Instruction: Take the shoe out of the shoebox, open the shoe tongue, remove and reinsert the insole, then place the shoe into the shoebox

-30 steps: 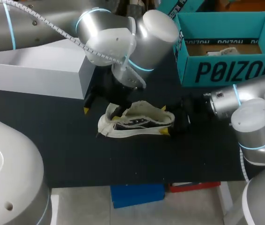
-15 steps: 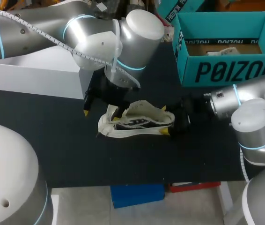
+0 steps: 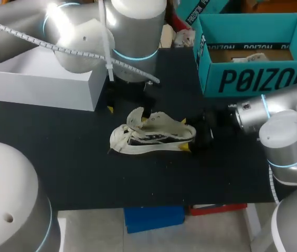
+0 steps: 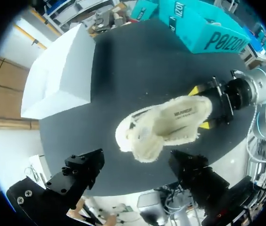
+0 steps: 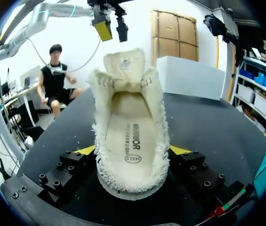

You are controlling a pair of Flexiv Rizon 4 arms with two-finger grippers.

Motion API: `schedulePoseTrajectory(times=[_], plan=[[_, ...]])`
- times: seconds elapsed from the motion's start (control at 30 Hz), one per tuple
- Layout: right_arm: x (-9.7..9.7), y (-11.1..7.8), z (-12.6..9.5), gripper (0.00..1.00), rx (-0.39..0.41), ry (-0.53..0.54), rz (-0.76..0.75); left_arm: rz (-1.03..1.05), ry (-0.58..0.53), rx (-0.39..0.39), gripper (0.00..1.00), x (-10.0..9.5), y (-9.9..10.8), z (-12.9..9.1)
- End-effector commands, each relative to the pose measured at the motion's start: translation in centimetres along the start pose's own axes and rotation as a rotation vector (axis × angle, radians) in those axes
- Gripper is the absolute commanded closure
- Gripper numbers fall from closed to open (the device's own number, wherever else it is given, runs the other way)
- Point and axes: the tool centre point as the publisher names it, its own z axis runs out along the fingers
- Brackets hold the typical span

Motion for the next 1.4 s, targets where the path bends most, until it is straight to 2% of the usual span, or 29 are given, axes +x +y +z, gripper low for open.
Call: schedulePoseTrajectory(times=[0.03, 0.1, 0.17, 0.27, 0.63, 0.97, 1.0, 1.03, 1.07, 1.1, 1.13, 1.17, 1.23, 1.3, 1.4], plan=[[-0.1, -0.2, 0.1, 1.0, 0.0, -0.001, 0.001, 0.909, 0.562, 0.189, 1.0, 1.1, -0.2, -1.0], [-0.1, -0.2, 0.1, 1.0, 0.0, -0.001, 0.001, 0.994, 0.566, 0.173, 1.0, 2.1, -0.7, -0.8], [-0.1, -0.2, 0.1, 1.0, 0.0, -0.001, 0.001, 1.061, 0.588, 0.175, 0.95, 2.9, -1.3, -0.7], [-0.1, -0.2, 0.1, 1.0, 0.0, -0.001, 0.001, 1.17, 0.587, 0.195, 1.0, 3.8, -2.2, -1.0], [-0.1, -0.2, 0.1, 1.0, 0.0, -0.001, 0.001, 1.483, 0.732, 0.227, 1.0, 3.8, -2.2, -1.0], [-0.1, -0.2, 0.1, 1.0, 0.0, -0.001, 0.001, 1.483, 0.732, 0.227, 1.0, 3.8, -2.2, -1.0], [-0.1, -0.2, 0.1, 1.0, 0.0, -0.001, 0.001, 1.53, 0.691, 0.181, 1.0, 3.8, -2.4, -0.8], [-0.1, -0.2, 0.1, 1.0, 0.0, -0.001, 0.001, 1.565, 0.685, 0.147, 1.0, 3.8, -2.6, -0.7], [-0.1, -0.2, 0.1, 1.0, 0.0, -0.001, 0.001, 1.586, 0.726, 0.116, 1.0, 3.9, -2.8, -0.6], [-0.1, -0.2, 0.1, 1.0, 0.0, -0.001, 0.001, 1.608, 0.7, 0.091, 1.0, 3.9, -3.1, -0.5], [-0.1, -0.2, 0.1, 1.0, 0.0, -0.001, 0.001, 1.626, 0.693, 0.071, 1.0, 3.8, -3.3, -0.5], [-0.1, -0.2, 0.1, 1.0, 0.0, -0.001, 0.001, 1.629, 0.746, 0.051, 1.0, 3.9, -3.6, -0.5], [-0.1, -0.2, 0.1, 1.0, 0.0, -0.001, 0.001, 1.654, 0.701, 0.017, 1.0, 4.0, -4.0, -0.6], [-0.1, -0.2, 0.1, 1.0, 0.0, -0.001, 0.001, 1.657, 0.734, -0.011, 1.0, 4.1, -4.4, -0.7], [-0.1, -0.2, 0.1, 1.0, 0.0, -0.001, 0.001, 1.665, 0.708, -0.057, 1.0, 4.3, -4.8, -0.8]])
